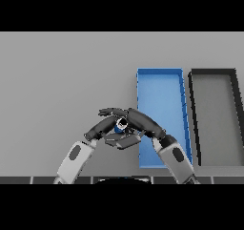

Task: Pick up the blue pipe and place it into the blue bin.

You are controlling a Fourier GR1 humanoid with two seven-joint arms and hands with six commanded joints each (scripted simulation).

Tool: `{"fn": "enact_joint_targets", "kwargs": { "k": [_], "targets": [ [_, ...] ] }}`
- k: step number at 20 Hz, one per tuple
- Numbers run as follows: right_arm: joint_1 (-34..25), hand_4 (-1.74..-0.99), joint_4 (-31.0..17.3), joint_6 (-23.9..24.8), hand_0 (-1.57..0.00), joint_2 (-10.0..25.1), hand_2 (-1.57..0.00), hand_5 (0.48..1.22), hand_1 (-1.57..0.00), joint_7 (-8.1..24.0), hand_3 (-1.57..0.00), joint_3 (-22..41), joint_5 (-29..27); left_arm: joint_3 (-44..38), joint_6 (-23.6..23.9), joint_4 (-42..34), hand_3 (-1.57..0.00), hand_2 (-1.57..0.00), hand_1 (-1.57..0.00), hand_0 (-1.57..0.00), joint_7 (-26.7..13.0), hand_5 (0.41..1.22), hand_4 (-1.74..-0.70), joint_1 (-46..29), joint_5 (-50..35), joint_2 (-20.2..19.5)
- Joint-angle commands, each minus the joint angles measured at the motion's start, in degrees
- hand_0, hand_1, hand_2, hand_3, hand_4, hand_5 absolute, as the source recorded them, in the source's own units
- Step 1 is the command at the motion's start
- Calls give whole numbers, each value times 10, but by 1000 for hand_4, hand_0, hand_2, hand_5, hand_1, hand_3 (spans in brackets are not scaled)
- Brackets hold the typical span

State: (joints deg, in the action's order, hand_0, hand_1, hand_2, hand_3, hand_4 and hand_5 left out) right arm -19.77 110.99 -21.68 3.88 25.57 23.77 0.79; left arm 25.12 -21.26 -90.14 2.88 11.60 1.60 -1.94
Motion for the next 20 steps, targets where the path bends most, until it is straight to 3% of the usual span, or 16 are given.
{"fn": "enact_joint_targets", "kwargs": {
  "k": [1, 4, 6, 7, 8, 11, 12, 13, 14, 17, 18, 19, 20],
  "targets": [
    [-10, -1383, -6, 0, -630, -2, -657, 523, -652, -1, -504, 0, 3, -1, 0, 4, -1139, -1528, -1571, -1571, -12, 1221, -1596, 3, -3, 8],
    [-14, -1537, -17, -2, -1089, -7, -1103, 600, -1101, -24, -896, 4, 1, -4, -5, -2, -1228, -1549, -1571, -1571, -3, 1221, -1667, -1, -2, 9],
    [-12, -1495, -18, 6, -1263, -24, -1271, 781, -1270, -27, -1139, 1, -14, -6, -7, -1, -1307, -1557, -1571, -1571, -1, 1221, -1694, 5, 0, 16],
    [-6, -1481, -20, 7, -1324, -26, -1331, 869, -1330, -43, -1225, 4, -7, -2, -8, -6, -1331, -1560, -1571, -1571, 0, 1221, -1703, -1, 5, 18],
    [6, -1475, -20, 7, -1374, -25, -1379, 940, -1378, -62, -1295, 10, 4, -7, -14, -5, -1322, -1562, -1571, -1571, 2, 1221, -1711, -2, 5, 15],
    [2, -1481, -20, 5, -1470, -26, -1473, 1077, -1472, -73, -1429, 17, 34, -10, -15, 5, -1396, -1545, -1571, -1571, 19, 1221, -1725, 0, 11, 23],
    [5, -1485, -19, 2, -1490, -28, -1492, 1106, -1492, -83, -1458, 17, 32, -8, -12, -1, -1417, -1551, -1571, -1571, 19, 1221, -1729, -4, 15, 23],
    [14, -1488, -11, 4, -1506, -42, -1508, 1129, -1508, -63, -1480, 18, 23, -10, -13, 4, -1432, -1555, -1571, -1571, 35, 1221, -1731, 0, 17, 20],
    [16, -1490, -14, 6, -1519, -54, -1521, 1147, -1520, -52, -1499, 12, 18, -12, -14, 3, -1437, -1558, -1571, -1571, 32, 1221, -1733, 0, 13, 20],
    [31, -1494, -12, 4, -1545, -72, -1545, 1183, -1545, -58, -1534, 9, 16, -16, -10, 1, -1434, -1564, -1571, -1571, 18, 1221, -1732, 6, 15, 22],
    [35, -1495, -12, 1, -1550, -72, -1550, 1191, -1550, -63, -1541, 2, 12, -15, -10, -2, -1264, -1566, -1571, -1571, 15, 1221, -1734, 3, 19, 24],
    [37, -1496, -8, 6, -1554, -78, -1555, 1197, -1554, -65, -1547, 8, 23, -14, -11, -9, -1051, -1336, -1368, -1446, 17, 1221, -1629, -2, 27, 22],
    [36, -1496, -9, 4, -1557, -79, -1558, 1202, -1558, -59, -1552, 4, 22, -12, -12, -7, -841, -1069, -1094, -1175, 19, 1221, -1512, -5, 37, 21]
  ]
}}
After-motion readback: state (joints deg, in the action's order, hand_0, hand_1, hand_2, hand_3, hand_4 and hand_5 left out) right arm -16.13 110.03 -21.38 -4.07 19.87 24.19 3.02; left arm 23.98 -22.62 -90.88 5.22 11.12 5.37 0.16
